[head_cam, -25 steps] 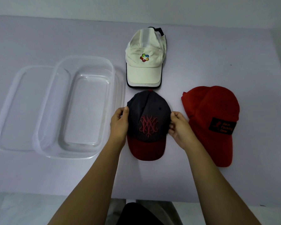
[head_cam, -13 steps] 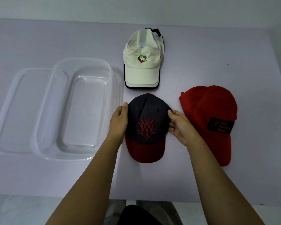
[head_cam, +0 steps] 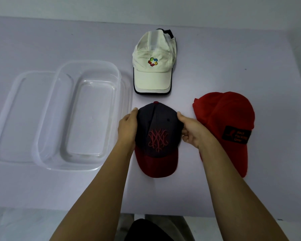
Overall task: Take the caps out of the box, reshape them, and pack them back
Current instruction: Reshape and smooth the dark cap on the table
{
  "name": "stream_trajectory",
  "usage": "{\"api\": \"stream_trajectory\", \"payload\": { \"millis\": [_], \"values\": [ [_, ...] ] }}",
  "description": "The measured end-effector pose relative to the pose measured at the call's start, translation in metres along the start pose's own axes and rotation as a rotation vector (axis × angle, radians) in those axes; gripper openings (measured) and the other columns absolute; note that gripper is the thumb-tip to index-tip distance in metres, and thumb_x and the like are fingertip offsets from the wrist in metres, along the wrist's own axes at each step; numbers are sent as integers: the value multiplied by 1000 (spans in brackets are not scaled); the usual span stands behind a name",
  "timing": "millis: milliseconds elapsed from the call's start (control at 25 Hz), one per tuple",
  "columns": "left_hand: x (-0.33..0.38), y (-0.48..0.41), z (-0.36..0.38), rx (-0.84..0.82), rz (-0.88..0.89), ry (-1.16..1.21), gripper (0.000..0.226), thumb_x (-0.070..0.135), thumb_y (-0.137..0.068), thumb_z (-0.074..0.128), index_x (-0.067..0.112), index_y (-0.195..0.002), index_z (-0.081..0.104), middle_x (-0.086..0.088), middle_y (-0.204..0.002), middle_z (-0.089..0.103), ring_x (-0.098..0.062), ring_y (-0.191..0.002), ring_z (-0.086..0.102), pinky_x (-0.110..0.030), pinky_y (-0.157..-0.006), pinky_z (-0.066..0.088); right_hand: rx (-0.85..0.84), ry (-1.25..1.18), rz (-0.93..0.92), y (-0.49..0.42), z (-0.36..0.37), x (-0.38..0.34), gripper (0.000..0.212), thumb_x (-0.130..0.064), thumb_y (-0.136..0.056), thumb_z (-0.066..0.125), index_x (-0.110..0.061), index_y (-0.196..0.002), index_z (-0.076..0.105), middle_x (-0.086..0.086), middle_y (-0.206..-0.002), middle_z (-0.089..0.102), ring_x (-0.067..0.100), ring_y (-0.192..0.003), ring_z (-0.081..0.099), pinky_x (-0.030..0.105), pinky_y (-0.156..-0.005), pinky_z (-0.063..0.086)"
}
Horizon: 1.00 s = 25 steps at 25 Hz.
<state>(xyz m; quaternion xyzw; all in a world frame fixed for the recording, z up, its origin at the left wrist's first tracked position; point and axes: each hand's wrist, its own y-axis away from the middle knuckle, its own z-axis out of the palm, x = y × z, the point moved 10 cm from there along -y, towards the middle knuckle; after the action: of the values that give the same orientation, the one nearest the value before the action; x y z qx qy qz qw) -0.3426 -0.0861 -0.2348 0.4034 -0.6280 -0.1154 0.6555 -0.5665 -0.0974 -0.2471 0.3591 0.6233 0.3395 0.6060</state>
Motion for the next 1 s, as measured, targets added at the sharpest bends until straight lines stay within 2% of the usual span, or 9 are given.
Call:
{"api": "stream_trajectory", "payload": {
  "millis": [120, 240, 400, 480, 640, 720, 760, 840, 1000],
  "values": [
    [5, -3, -2, 14, 32, -28, 32, 41, -87, 52, 15, -71, 58, -6, -82, 62, -22, -81, 58, -38, -76, 50, -54, -176, 67, 2, 7, 3, 23, -35, -89, 57, -26, -68, 52, -9, -49, 39, 6, -44, 24, 20, -46, 19],
    [0, -3, -5, 39, -53, 74, 28, 36, -91, 50, 14, -78, 62, -8, -90, 65, -24, -88, 63, -38, -86, 53, -87, -408, 149, 4, 9, 13, 19, -29, -89, 57, -22, -71, 52, -9, -56, 38, 5, -46, 26, 19, -48, 20],
    [6, -7, -4, 27, -16, -17, 30, 38, -84, 52, 10, -76, 60, -8, -82, 63, -22, -76, 61, -36, -72, 52, -44, -122, 95, 6, 3, 6, 33, -36, -92, 54, -20, -63, 49, -10, -39, 40, 5, -50, 27, 18, -49, 21],
    [10, -8, -2, 29, 1, -2, 31, 32, -85, 49, 14, -61, 43, -2, -63, 45, -16, -59, 43, -32, -56, 38, -34, -123, 108, 6, 1, 3, 31, -35, -92, 53, -19, -65, 49, -9, -46, 41, 5, -50, 27, 18, -50, 21],
    [10, -10, -4, 78, 20, 27, 37, 34, -90, 44, 17, -59, 34, 1, -59, 34, -13, -57, 34, -32, -58, 31, -92, -210, 152, 6, 6, 7, 21, -32, -89, 52, -21, -71, 53, -8, -59, 38, 4, -50, 28, 18, -49, 20],
    [12, -6, -10, 113, 77, -26, 37, 40, -94, 38, 14, -72, 53, -1, -74, 53, -16, -73, 51, -34, -72, 44, -48, -168, 117, 7, 0, 7, 18, -32, -90, 52, -21, -77, 57, -9, -63, 44, 3, -51, 36, 16, -47, 26],
    [11, -3, -13, 117, 107, -47, 40, 42, -97, 34, 14, -92, 62, -2, -93, 61, -17, -90, 57, -34, -86, 47, -6, -137, 57, 9, -6, 3, 16, -31, -92, 52, -20, -84, 60, -9, -69, 51, 3, -55, 42, 16, -48, 31],
    [9, 8, -15, 98, 174, -68, 47, 43, -99, 27, 19, -132, 50, -2, -134, 52, -18, -123, 48, -35, -108, 37, 90, -66, -139, 15, -22, -6, 20, -26, -94, 49, -18, -109, 60, -5, -95, 60, 7, -78, 54, 19, -63, 42],
    [-6, 45, -16, 78, 297, -111, 50, 35, -101, 28, 22, -149, 21, 4, -155, 26, -10, -142, 25, -22, -111, 21, 80, 106, -372, 45, -21, 24, 49, -6, -92, 52, -21, -137, 41, -4, -131, 46, 10, -118, 46, 26, -94, 41]
  ]
}}
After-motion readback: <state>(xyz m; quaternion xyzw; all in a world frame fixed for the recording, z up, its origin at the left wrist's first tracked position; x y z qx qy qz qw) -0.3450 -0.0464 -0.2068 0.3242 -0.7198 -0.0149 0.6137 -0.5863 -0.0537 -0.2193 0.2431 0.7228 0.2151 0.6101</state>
